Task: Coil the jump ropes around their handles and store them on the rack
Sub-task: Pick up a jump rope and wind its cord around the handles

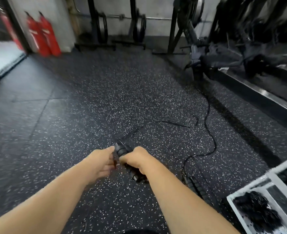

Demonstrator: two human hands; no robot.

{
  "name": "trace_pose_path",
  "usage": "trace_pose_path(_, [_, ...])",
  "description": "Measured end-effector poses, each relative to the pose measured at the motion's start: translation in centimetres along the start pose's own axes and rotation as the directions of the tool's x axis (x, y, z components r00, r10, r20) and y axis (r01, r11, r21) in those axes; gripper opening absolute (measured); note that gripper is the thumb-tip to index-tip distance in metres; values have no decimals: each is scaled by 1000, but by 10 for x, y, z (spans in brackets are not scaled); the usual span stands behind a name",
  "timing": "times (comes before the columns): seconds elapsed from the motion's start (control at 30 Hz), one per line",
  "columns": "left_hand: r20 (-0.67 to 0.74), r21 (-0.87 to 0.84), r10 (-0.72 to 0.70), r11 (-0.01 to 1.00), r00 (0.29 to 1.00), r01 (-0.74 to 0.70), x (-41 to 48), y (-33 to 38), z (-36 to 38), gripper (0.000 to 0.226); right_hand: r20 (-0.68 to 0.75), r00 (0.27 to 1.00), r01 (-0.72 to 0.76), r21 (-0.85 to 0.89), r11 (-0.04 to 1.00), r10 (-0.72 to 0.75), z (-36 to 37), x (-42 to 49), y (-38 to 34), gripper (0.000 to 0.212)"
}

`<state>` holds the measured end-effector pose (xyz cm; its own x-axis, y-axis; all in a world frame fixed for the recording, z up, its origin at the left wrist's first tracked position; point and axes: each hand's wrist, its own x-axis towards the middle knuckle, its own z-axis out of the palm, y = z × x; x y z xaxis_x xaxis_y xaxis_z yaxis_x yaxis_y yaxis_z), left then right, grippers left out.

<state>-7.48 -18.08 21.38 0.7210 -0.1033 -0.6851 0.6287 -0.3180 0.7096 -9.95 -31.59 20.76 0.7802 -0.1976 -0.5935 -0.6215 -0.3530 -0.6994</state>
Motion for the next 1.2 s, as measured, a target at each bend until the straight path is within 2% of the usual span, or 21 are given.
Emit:
trace_pose_path(0.07, [51,-211,-24,977,998,34,-28,6,-9,47,37,997,65,15,998,-65,5,-27,-24,13])
trace_pose_path(0.13, [116,-357,15,934,993,28,-50,9,-19,62,29,994,107,38,994,-108,11,-51,-41,25])
trace_pose_path(0.2, [165,-393,38,919,986,31,-62,10,-27,79,36,991,125,67,990,-128,18,-71,-52,21])
trace_pose_path(0.27, [174,-425,42,905,984,36,-77,11,-36,69,55,990,121,97,988,-127,28,-87,-56,16])
trace_pose_path(0.33, [191,-436,28,898,981,60,-90,9,-43,60,59,991,116,116,987,-123,36,-100,-58,21])
trace_pose_path(0.4, [225,-441,6,892,974,96,-100,9,-48,57,35,992,116,113,987,-121,43,-109,-61,36])
trace_pose_path(0.5, [276,-501,46,859,960,103,-106,14,-53,54,35,990,131,99,986,-135,45,-117,-69,56])
trace_pose_path(0.6, [308,-520,82,849,948,96,-114,20,-56,55,55,975,215,6,977,-215,31,-126,-77,84])
trace_pose_path(0.63, [323,-529,105,844,940,88,-116,22,-58,56,41,972,234,-26,972,-233,22,-128,-81,87])
trace_pose_path(0.73, [322,-545,120,835,939,81,-121,25,-62,62,-44,942,332,10,943,-331,-2,-137,-92,61])
trace_pose_path(0.83, [361,-533,139,842,922,82,-132,30,-66,57,-166,888,437,17,899,-429,-9,-135,-100,61])
trace_pose_path(0.93, [419,-485,179,873,890,53,-152,43,-72,50,-196,858,495,67,867,-475,-3,-138,-106,52])
trace_pose_path(1.07, [519,-442,267,897,812,-12,-183,65,-79,55,-227,841,541,338,770,-491,5,-142,-114,42])
trace_pose_path(1.2, [584,-405,317,912,748,-70,-212,85,-85,39,-214,840,523,566,638,-499,6,-152,-119,34])
